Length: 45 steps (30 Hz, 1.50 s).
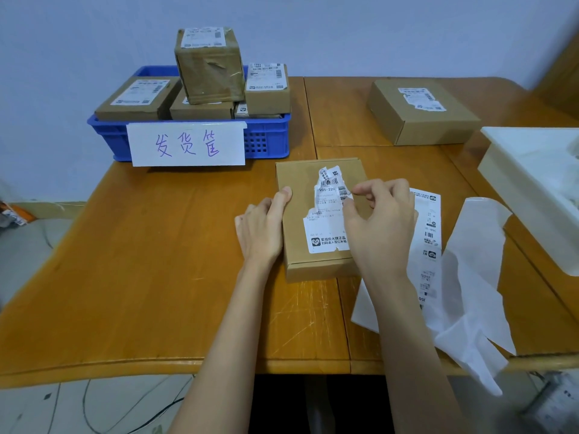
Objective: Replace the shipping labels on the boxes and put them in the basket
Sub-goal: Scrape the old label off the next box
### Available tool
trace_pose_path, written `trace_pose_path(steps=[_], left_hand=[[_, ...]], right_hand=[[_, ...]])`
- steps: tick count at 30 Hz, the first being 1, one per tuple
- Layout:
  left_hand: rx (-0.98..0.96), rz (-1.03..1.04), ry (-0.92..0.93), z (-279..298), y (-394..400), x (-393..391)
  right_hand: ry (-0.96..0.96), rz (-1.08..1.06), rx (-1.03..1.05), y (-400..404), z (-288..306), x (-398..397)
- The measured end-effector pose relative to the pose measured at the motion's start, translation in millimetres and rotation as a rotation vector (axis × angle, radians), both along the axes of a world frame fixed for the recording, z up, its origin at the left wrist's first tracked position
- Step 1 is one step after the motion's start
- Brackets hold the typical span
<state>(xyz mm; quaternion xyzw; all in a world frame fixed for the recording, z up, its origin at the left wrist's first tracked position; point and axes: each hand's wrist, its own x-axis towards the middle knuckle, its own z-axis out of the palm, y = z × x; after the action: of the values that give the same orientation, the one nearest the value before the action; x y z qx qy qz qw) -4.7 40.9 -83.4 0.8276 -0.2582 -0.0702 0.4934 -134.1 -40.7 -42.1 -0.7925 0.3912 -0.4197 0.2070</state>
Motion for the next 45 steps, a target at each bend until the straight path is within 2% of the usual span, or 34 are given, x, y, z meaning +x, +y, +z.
trace_pose_path(steps=[5,13,20,23,32,34,38,45], left_hand=[[0.037,-0.003,-0.049,-1.3,1.1,0.3],[0.078,0.002,-0.119,-2.4,2.9,0.4],[0.056,-0.003,-0.047,-0.3,1.5,-0.4],[0.095,-0.01,-0.106,-0.3,3.8,-1.4],[0.057,-0.011,-0.093,2.2,4.2,-2.7],[0.058,-0.014,-0.092,2.3,4.1,-2.4],[0.041,-0.01,-0.053,4.3,3.2,-3.5],[0.025,0.002,-0.023,4.9,2.4,-3.9]], right_hand=[[0.02,0.018,-0.001,-2.1,2.1,0.5],[0.166,0.099,0.024,-12.2,7.7,5.0],[-0.076,0.124,0.102,-10.5,7.0,-2.1],[-0.067,0.121,0.108,-9.4,9.3,-3.1],[0.032,0.12,0.096,-9.8,9.6,4.1],[0.02,0.127,0.084,-7.9,7.8,2.6],[-0.132,0.1,0.14,-10.0,8.2,-3.4],[-0.041,0.112,0.102,-9.0,8.1,-0.3]])
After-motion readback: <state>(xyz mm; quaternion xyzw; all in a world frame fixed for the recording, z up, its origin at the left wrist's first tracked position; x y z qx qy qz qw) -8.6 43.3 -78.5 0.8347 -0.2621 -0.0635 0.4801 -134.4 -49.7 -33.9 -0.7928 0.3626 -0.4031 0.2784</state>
